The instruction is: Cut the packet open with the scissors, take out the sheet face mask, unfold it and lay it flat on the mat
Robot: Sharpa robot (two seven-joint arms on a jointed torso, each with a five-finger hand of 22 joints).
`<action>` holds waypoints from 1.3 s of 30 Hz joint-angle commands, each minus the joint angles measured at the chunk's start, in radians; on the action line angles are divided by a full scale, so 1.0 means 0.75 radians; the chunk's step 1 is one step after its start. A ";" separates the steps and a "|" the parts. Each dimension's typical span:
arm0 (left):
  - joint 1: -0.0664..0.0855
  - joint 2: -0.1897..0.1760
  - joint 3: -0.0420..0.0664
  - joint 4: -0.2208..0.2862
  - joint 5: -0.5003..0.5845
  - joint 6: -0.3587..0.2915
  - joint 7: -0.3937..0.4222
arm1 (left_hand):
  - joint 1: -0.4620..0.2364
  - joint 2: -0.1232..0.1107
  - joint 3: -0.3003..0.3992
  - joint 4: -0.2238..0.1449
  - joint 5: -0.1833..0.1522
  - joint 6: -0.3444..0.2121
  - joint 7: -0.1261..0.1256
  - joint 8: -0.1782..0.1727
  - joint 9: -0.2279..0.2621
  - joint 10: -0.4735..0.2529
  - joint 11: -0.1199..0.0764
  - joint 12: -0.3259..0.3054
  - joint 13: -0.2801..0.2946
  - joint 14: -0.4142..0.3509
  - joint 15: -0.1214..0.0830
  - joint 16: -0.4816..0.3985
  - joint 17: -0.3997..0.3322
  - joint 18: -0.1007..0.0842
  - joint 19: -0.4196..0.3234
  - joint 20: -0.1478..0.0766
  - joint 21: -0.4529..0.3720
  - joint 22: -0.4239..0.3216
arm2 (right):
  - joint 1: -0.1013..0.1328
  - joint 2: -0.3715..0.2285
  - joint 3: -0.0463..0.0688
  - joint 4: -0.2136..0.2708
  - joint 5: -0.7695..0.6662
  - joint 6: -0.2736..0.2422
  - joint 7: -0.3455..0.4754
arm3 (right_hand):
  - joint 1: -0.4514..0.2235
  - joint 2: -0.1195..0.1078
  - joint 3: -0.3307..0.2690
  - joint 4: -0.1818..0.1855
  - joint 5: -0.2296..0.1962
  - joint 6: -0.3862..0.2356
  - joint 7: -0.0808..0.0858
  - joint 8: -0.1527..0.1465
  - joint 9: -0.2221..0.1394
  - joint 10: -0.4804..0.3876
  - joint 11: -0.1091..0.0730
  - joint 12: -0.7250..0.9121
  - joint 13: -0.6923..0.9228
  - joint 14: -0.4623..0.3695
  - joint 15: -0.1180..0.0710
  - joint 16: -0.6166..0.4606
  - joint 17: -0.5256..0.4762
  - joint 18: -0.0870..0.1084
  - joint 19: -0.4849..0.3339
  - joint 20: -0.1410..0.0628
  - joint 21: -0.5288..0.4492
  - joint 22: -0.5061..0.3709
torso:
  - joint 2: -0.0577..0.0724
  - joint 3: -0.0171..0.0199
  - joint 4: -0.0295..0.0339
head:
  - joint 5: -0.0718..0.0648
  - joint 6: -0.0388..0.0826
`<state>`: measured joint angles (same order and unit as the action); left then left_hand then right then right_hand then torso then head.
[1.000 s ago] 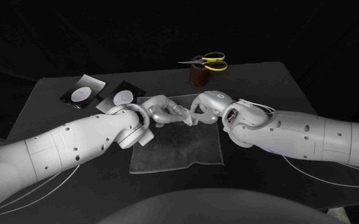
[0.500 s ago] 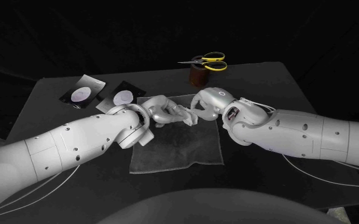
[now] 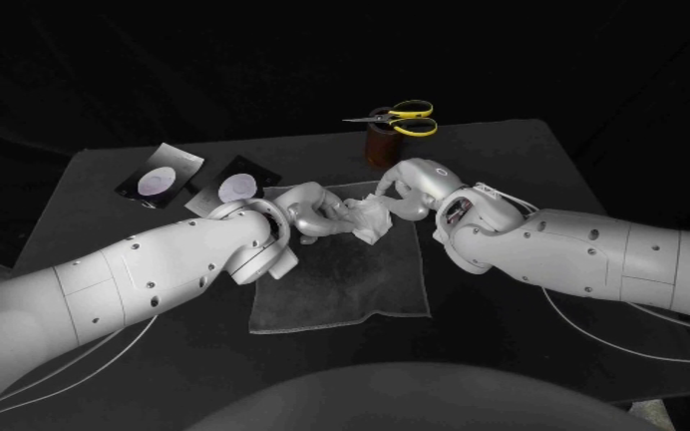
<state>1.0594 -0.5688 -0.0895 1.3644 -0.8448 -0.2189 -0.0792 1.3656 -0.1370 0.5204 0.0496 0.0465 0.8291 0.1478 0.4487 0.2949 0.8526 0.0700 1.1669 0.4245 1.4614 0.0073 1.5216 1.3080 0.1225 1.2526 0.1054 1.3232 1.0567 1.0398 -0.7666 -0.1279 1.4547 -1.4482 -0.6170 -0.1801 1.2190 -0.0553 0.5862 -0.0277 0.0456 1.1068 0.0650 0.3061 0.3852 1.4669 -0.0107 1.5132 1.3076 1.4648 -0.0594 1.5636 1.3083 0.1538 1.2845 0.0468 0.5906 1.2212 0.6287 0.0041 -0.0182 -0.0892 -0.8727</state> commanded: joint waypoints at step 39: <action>0.000 0.049 0.003 -0.047 -0.136 -0.058 0.106 | 0.014 -0.013 0.089 -0.047 0.003 -0.024 0.012 -0.006 -0.019 -0.006 0.011 0.029 0.016 0.019 0.009 0.008 0.050 -0.022 0.021 0.007 0.023 0.018 | 0.033 0.002 0.000 -0.081 0.397 0.143 -0.061 | -0.070 -0.144 -0.154 0.063 0.004 -0.293 0.121 -0.154 -0.023 -0.080 0.105 -0.469 -0.031 -0.001 0.081 -0.153 -0.050 0.025 -0.142 0.060 -0.300 -0.113 | 0.000 0.0000 -0.0008 | -0.037 0.000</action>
<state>1.0594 -0.5357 -0.0880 1.3300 -0.9039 -0.2568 -0.0383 1.3662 -0.1482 0.5826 0.0124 0.0464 0.8027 0.1569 0.4381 0.2796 0.8525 0.0774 1.1879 0.4363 1.4650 0.0109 1.5206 1.3080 0.1225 1.2634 0.1090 1.3351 1.0696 1.0634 -0.7635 -0.1283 1.3908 -1.1335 -0.5223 -0.2127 1.1623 -0.1571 0.4757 0.0219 0.0502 0.8911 0.1555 0.1949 0.3687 1.4130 0.0683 1.1659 1.2835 1.4633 -0.0033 1.4526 1.2708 0.1698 1.1818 0.0880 0.3696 1.1371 0.6286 0.0035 -0.0193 -0.1141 -0.8727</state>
